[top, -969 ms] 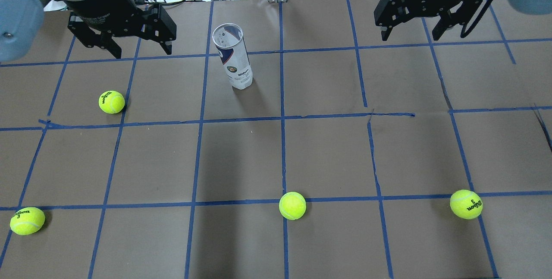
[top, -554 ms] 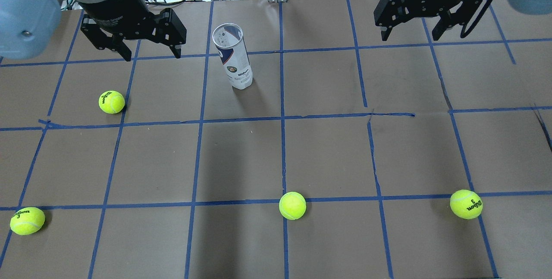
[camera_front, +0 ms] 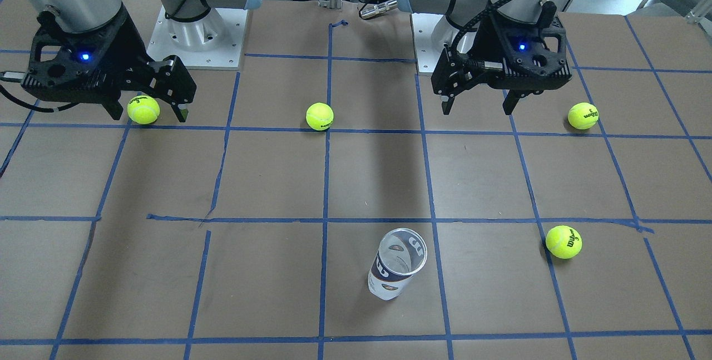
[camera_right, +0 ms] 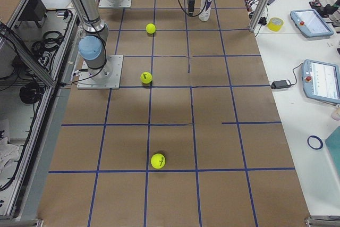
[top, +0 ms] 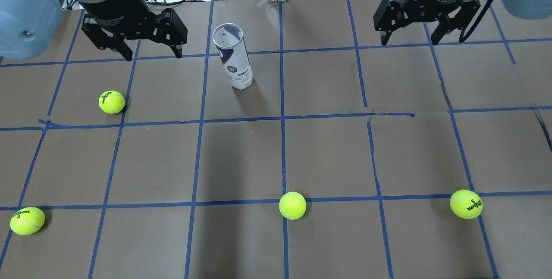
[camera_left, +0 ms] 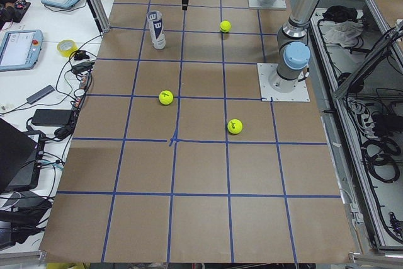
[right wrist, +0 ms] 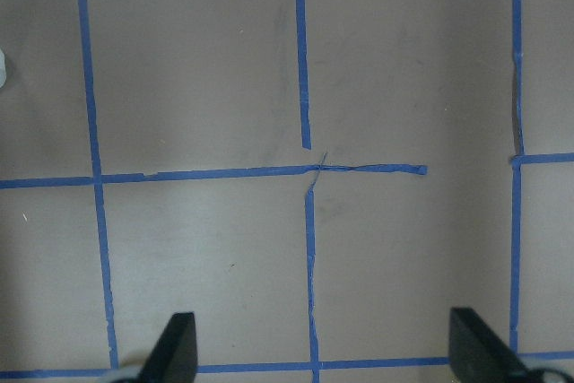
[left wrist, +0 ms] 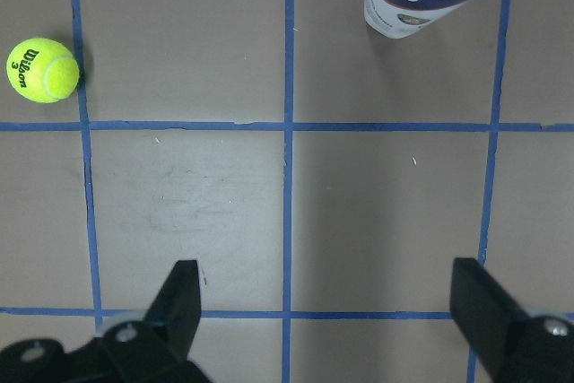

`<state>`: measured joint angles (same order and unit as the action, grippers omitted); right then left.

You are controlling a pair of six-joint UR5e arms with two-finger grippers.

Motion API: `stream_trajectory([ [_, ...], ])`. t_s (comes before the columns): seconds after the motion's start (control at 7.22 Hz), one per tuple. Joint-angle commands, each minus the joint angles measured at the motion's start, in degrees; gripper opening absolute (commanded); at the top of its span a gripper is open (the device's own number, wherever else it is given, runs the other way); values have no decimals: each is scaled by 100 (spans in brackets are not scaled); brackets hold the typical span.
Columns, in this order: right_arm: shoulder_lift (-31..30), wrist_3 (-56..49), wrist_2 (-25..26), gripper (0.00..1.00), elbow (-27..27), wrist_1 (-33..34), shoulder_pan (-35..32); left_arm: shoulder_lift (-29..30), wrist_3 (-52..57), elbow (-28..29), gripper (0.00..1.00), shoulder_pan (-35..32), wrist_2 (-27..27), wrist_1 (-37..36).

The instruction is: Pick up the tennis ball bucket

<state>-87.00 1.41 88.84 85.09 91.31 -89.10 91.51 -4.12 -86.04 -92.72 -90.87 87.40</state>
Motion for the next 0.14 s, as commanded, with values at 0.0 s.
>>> stream_trajectory([
  [0.0,-10,0,2,100,8,0,-2,-1,-1,-9,100,0,-1,-3],
])
